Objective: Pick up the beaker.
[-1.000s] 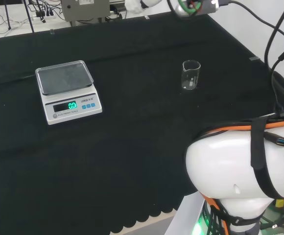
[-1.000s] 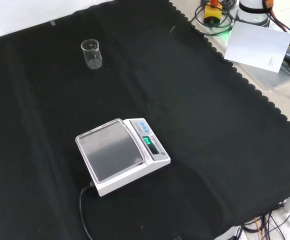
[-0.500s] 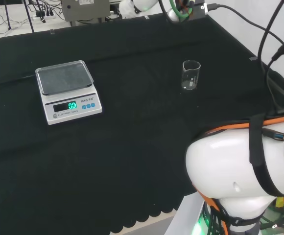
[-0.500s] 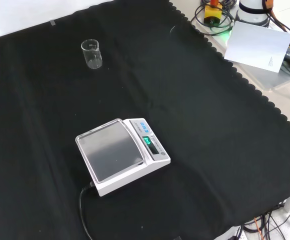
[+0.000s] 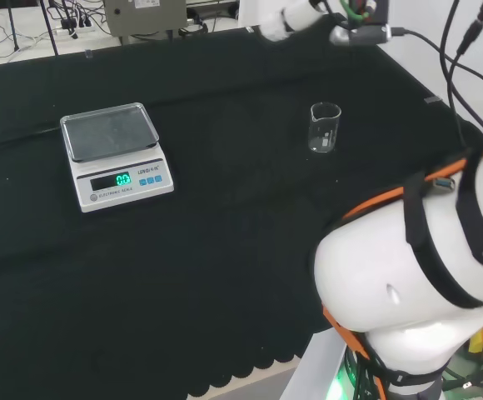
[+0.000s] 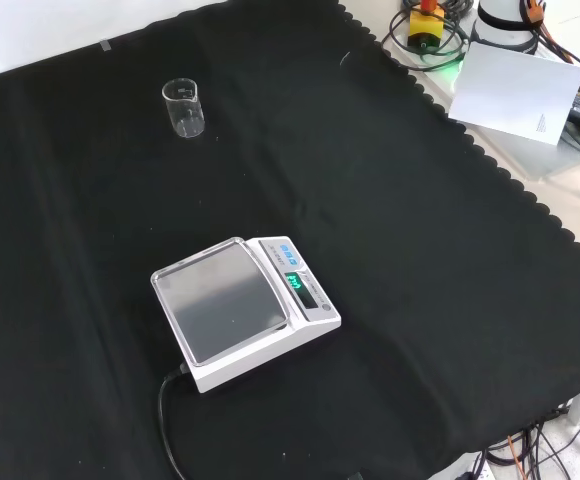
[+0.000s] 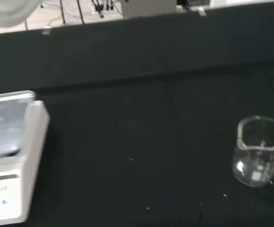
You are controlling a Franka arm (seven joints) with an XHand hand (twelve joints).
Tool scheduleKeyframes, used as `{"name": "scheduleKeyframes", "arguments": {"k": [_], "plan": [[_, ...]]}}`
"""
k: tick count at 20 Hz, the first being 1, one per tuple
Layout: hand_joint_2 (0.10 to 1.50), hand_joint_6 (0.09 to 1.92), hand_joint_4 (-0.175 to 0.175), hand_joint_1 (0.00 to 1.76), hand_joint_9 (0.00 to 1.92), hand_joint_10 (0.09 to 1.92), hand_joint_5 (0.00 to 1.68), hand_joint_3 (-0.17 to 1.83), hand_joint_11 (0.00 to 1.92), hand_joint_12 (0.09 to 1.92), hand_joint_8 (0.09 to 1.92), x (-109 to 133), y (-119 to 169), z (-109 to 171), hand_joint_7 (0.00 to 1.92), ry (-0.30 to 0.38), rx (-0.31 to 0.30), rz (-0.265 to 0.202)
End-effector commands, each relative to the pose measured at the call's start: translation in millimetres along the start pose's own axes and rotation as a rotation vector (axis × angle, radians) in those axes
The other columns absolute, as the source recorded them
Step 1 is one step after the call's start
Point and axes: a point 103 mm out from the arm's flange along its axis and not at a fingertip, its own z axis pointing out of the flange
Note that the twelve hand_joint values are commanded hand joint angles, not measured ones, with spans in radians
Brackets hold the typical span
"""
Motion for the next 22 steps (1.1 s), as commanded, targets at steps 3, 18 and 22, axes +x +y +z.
{"name": "scheduleKeyframes", "arguments": {"k": [3, 18, 22], "plan": [[0.70, 0.09, 0.030, 0.63, 0.08, 0.85, 0.13, 0.19, 0.00, 1.09, 0.69, -130.2, 83.2, 81.4, 0.09, 0.122, 0.009, 0.050], [0.71, 0.09, 0.056, 0.65, 0.00, 0.82, 0.02, 0.16, 0.00, 0.86, 0.48, -141.5, 119.5, 183.9, 0.00, 0.132, 0.007, 0.052], [0.72, 0.09, 0.058, 0.66, 0.00, 0.82, 0.02, 0.16, 0.00, 0.86, 0.49, -144.4, 141.0, 214.1, 0.00, 0.143, 0.050, 0.053]]}}
